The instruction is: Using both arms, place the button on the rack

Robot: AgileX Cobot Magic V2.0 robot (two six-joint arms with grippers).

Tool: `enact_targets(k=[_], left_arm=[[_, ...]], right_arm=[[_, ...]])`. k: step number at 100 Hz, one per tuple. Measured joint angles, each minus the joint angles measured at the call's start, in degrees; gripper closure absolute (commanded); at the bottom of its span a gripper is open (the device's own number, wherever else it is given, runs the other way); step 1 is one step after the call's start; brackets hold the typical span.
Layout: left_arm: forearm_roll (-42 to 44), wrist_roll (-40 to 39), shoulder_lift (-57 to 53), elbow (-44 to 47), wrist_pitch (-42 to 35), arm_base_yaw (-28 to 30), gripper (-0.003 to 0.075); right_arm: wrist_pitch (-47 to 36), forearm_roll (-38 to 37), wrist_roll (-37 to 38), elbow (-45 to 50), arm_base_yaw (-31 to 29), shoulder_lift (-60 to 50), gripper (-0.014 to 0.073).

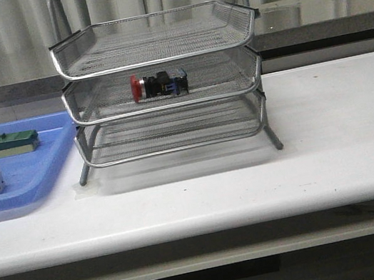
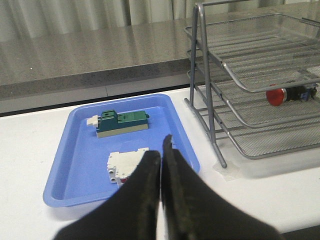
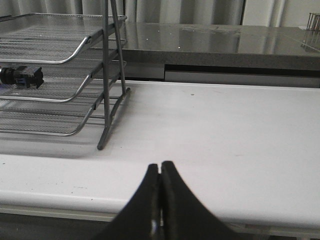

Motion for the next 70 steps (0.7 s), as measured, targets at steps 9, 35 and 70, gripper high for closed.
enact_targets(k=[9, 35, 70], left_arm=[[0.00, 0.00, 0.00, 0.00, 0.00, 0.00, 0.0716], [0.00, 0.00, 0.00, 0.00, 0.00, 0.00, 0.0716], [4.78, -5.10, 0.00, 0.00, -1.60, 0.00, 0.0716]], right_arm=[[0.00, 0.00, 0.00, 0.00, 0.00, 0.00, 0.0651], [0.00, 0.00, 0.00, 0.00, 0.00, 0.00, 0.0651], [0.00, 0.00, 0.00, 0.00, 0.00, 0.00, 0.0651]])
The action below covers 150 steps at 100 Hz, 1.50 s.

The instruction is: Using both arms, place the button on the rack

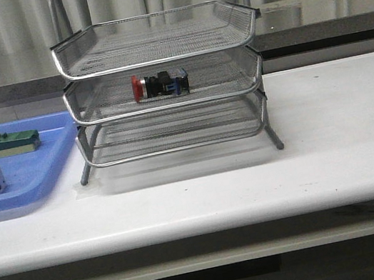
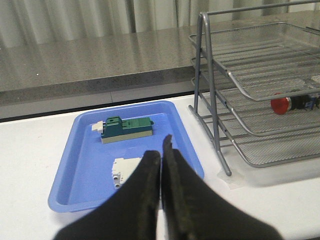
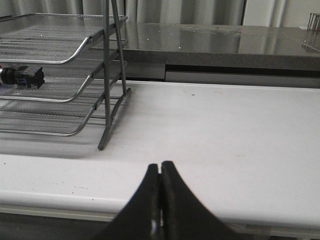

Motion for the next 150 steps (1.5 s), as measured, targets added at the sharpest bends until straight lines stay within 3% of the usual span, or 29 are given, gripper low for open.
enact_targets(k=[14, 25, 55, 77, 116, 150], left_arm=[[11.58, -12.24, 0.00, 0.00, 0.00, 0.00, 0.0716], [14.84, -16.08, -0.13, 0.27, 0.00, 0.00, 0.0716], [15.98, -17.54, -9.10, 6.97, -1.36, 0.13, 0.0716], [15.74, -18.95, -18.79, 13.25, -1.60, 3.48, 0.0716], [14.27, -19.28, -19.05, 15.37, -8.11, 5.18, 0.0716], [14.00, -19.28, -19.05, 15.37, -8.53, 5.18, 0.0716]], right_arm=[[0.00, 0.00, 0.00, 0.00, 0.00, 0.00, 0.0651], [0.00, 0.00, 0.00, 0.00, 0.00, 0.00, 0.0651], [0.00, 0.00, 0.00, 0.00, 0.00, 0.00, 0.0651], [0.00, 0.00, 0.00, 0.00, 0.00, 0.00, 0.0651], [-0.12, 0.00, 0.00, 0.00, 0.00, 0.00, 0.0651], [-0.12, 0.00, 0.00, 0.00, 0.00, 0.00, 0.0651]])
